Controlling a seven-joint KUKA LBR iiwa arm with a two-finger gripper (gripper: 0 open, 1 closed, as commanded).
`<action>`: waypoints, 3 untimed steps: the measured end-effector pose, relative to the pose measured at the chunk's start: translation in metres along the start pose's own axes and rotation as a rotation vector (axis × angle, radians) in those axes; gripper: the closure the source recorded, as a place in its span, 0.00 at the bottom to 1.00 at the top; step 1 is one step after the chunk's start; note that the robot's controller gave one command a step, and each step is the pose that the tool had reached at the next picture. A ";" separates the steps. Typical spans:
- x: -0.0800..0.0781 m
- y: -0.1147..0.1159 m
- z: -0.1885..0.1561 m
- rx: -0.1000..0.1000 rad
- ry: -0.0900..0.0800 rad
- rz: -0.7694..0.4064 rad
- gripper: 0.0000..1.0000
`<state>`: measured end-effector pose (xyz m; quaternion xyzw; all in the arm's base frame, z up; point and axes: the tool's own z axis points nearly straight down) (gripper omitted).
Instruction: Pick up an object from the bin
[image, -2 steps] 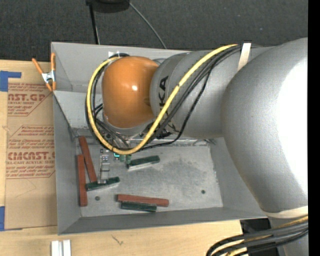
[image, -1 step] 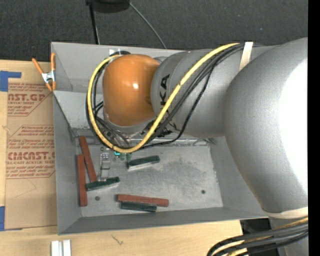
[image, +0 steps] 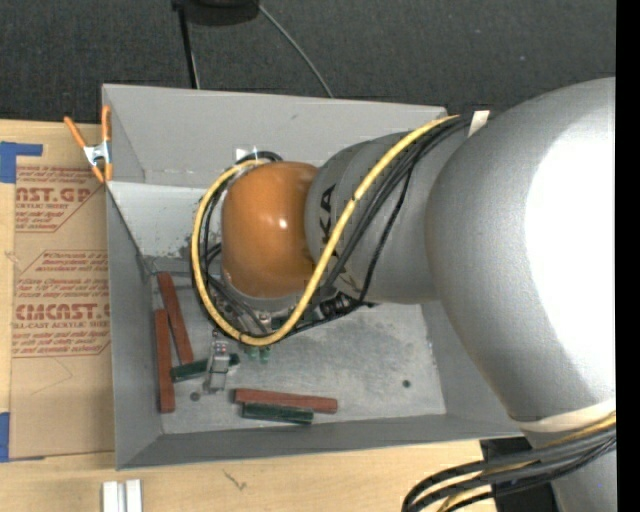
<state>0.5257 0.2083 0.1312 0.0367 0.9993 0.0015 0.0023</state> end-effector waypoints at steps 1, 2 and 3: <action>0.007 -0.057 0.060 0.002 0.007 -0.182 1.00; 0.006 -0.057 0.060 0.000 0.002 -0.181 0.00; 0.006 -0.057 0.061 0.000 0.003 -0.181 0.00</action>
Offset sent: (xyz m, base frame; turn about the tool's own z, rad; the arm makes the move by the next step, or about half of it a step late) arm 0.0000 0.0000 0.0000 0.0000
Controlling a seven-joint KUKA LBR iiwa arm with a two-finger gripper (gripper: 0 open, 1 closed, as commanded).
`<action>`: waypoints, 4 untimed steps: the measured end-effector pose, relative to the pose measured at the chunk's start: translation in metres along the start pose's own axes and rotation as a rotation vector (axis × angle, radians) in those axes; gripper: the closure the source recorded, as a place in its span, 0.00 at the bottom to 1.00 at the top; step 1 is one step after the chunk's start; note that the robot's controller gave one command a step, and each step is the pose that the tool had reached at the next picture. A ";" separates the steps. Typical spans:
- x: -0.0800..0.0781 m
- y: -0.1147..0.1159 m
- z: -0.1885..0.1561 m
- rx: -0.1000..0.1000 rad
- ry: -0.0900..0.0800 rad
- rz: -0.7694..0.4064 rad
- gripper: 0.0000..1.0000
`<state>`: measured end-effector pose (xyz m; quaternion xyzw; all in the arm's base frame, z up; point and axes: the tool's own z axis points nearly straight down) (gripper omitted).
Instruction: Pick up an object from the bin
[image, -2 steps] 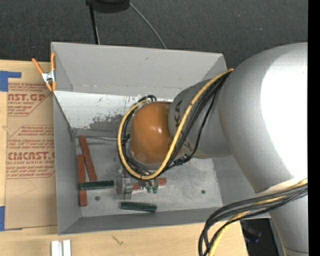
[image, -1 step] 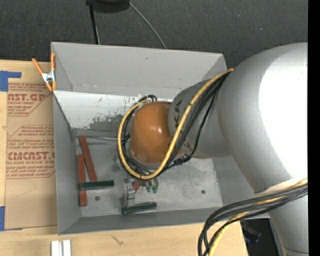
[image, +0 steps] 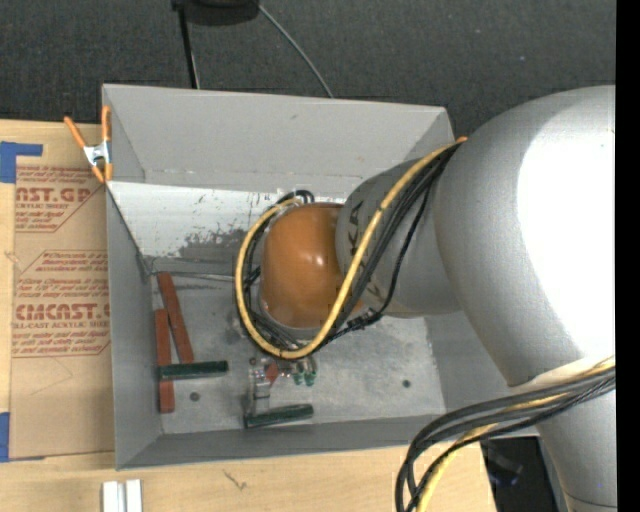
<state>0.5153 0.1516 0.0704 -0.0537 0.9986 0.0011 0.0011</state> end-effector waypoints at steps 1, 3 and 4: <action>0.013 0.072 -0.007 0.001 0.002 0.239 1.00; 0.009 0.067 -0.057 0.004 0.009 0.217 1.00; -0.001 0.072 -0.087 -0.001 -0.004 0.230 1.00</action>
Offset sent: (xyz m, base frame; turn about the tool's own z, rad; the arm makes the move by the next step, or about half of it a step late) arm 0.0000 0.0000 0.0000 0.0000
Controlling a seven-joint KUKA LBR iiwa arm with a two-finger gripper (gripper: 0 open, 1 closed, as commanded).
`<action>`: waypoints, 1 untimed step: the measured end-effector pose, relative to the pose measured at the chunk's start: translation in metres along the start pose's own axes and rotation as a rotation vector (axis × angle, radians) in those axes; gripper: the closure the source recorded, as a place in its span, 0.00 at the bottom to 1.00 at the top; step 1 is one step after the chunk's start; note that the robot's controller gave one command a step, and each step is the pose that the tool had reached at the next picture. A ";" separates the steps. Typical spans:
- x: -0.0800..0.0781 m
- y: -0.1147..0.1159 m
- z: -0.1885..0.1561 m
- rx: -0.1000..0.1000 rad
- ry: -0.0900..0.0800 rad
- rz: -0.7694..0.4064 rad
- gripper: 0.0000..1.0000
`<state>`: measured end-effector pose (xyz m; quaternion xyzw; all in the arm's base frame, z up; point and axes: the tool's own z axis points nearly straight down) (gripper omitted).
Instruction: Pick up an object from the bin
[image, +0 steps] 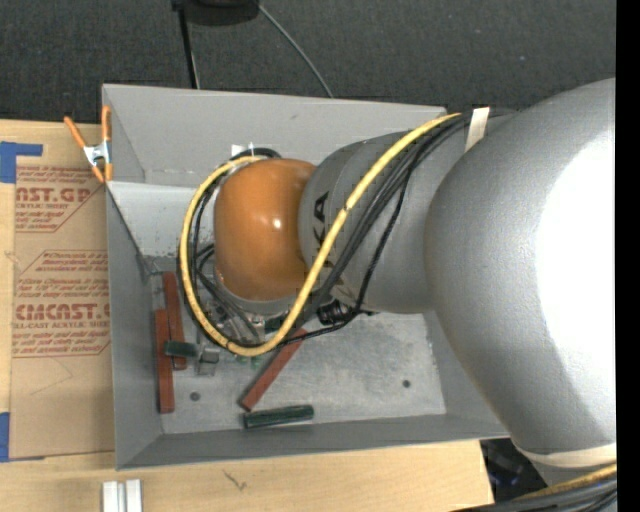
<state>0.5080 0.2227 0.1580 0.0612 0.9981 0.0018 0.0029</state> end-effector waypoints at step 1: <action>0.006 -0.027 -0.006 0.003 0.006 0.035 1.00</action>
Offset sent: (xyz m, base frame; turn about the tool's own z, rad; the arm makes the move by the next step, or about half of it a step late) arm 0.0045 0.0006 0.0182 0.0718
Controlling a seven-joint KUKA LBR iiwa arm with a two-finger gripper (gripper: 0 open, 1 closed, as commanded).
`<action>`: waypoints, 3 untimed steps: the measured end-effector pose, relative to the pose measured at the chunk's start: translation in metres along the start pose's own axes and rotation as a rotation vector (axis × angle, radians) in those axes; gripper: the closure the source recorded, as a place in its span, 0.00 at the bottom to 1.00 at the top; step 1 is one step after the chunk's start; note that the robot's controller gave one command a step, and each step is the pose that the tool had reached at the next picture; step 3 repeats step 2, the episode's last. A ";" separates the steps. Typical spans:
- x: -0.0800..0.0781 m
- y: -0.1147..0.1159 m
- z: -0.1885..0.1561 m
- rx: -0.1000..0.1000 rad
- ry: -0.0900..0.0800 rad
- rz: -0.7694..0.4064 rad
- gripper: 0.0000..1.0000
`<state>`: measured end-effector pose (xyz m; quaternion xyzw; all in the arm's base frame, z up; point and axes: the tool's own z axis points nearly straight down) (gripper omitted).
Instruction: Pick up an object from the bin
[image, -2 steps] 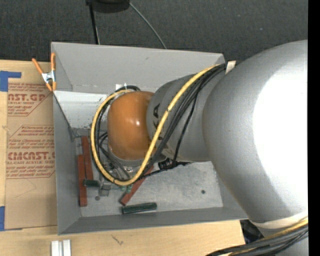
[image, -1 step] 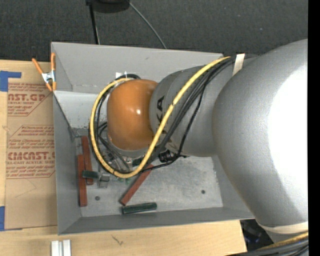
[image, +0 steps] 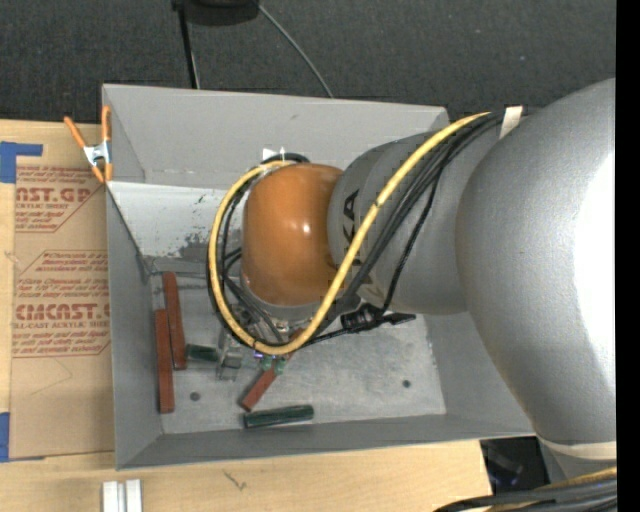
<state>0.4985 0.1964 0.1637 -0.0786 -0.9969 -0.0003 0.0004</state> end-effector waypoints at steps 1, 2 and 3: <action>-0.007 0.005 -0.006 0.002 -0.001 0.025 1.00; -0.004 0.001 -0.047 0.003 0.003 -0.010 1.00; -0.004 0.001 -0.047 0.003 0.003 -0.010 1.00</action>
Offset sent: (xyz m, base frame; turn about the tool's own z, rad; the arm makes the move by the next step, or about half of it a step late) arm 0.0039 -0.0054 0.0686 -0.0240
